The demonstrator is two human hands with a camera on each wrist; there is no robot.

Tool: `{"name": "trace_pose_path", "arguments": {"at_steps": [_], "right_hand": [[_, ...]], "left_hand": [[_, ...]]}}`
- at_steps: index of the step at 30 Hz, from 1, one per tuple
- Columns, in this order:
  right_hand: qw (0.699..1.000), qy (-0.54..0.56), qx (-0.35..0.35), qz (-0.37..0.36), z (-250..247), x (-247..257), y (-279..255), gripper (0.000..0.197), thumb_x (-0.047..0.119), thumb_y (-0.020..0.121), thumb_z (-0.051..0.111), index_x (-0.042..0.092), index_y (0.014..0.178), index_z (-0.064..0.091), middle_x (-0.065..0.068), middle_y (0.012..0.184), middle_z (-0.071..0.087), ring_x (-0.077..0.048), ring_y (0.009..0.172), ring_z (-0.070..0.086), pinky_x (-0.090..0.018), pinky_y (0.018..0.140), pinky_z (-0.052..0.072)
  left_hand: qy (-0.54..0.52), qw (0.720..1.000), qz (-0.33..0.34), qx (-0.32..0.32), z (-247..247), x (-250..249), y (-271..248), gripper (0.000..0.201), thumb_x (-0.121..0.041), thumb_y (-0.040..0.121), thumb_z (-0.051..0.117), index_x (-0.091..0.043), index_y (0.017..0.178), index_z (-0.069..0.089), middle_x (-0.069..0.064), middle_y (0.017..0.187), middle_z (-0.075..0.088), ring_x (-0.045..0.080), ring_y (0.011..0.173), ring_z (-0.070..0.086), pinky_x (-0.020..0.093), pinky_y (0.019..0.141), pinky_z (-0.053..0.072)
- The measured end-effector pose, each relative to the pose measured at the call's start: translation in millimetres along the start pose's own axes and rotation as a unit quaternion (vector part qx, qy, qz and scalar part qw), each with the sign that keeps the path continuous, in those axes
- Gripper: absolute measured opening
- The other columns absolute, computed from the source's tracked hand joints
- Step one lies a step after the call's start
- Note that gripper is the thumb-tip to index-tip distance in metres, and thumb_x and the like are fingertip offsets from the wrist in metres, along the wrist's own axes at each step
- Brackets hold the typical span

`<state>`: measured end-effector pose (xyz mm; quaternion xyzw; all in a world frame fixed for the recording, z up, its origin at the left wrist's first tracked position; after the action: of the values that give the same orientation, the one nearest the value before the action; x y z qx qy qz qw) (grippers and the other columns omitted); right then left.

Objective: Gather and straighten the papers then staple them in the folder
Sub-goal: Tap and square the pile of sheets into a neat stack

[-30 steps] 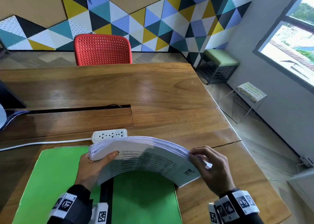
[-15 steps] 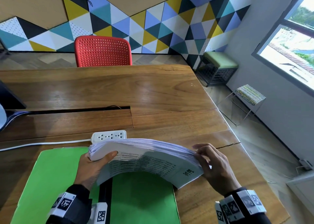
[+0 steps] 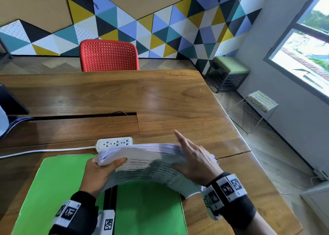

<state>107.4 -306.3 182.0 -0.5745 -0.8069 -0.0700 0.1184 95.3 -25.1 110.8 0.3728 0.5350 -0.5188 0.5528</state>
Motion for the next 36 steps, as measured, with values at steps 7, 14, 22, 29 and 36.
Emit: {"name": "trace_pose_path", "arguments": {"at_steps": [7,14,22,29,36], "right_hand": [[0.994,0.099,-0.052,-0.013,-7,-4,2,0.018,0.033,0.088,0.061,0.018,0.079,0.057,0.008,0.059,0.059,-0.009,0.050,0.054,-0.026,0.049,0.043],[0.830,0.538,-0.079,0.124,4,-22,-13,0.009,0.011,0.085,0.071,0.004,0.090,0.067,0.000,0.075,0.071,-0.011,0.068,0.063,-0.028,0.065,0.053],[0.875,0.423,-0.168,0.164,52,-13,-3,0.006,0.020,0.091,0.066,0.015,0.090,0.066,-0.002,0.078,0.071,-0.009,0.066,0.060,-0.028,0.059,0.052],[0.802,0.525,-0.261,0.116,87,6,6,0.012,0.009,0.080,0.069,0.013,0.091,0.069,0.018,0.083,0.075,0.004,0.075,0.066,-0.019,0.069,0.054],[0.851,0.436,-0.172,0.237,156,-13,5,0.037,0.037,0.072,0.079,0.003,0.077,0.066,-0.013,0.067,0.072,-0.031,0.056,0.062,-0.045,0.050,0.055]], "left_hand": [[0.122,0.974,0.173,-0.076,18,-67,3,0.019,-0.022,0.068,0.082,-0.023,0.084,0.071,-0.023,0.075,0.074,-0.002,0.072,0.069,0.007,0.057,0.051],[-0.019,0.997,-0.043,-0.065,20,-41,9,0.100,-0.057,0.054,0.083,-0.020,0.136,0.041,-0.005,0.129,0.058,0.007,0.112,0.055,0.044,0.111,0.036],[0.133,0.990,-0.052,-0.010,59,8,0,0.065,-0.058,0.072,0.074,-0.005,0.109,0.060,-0.002,0.100,0.061,0.020,0.088,0.060,0.039,0.083,0.049],[0.069,0.988,0.085,-0.110,72,19,0,0.015,-0.004,0.073,0.080,-0.009,0.086,0.073,-0.008,0.082,0.076,0.004,0.076,0.071,0.017,0.068,0.057],[0.077,0.994,-0.022,-0.069,68,62,9,0.023,-0.009,0.075,0.079,-0.023,0.089,0.068,-0.027,0.079,0.074,-0.009,0.074,0.068,0.004,0.060,0.050]]}}
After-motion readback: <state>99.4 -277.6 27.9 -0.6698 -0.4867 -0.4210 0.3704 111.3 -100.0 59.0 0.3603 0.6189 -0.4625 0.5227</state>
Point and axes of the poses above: each hand's wrist, its own y-axis towards the middle knuckle, its own z-axis out of the palm, x = y × z, the point moved 1 cm from there along y, towards the middle knuckle
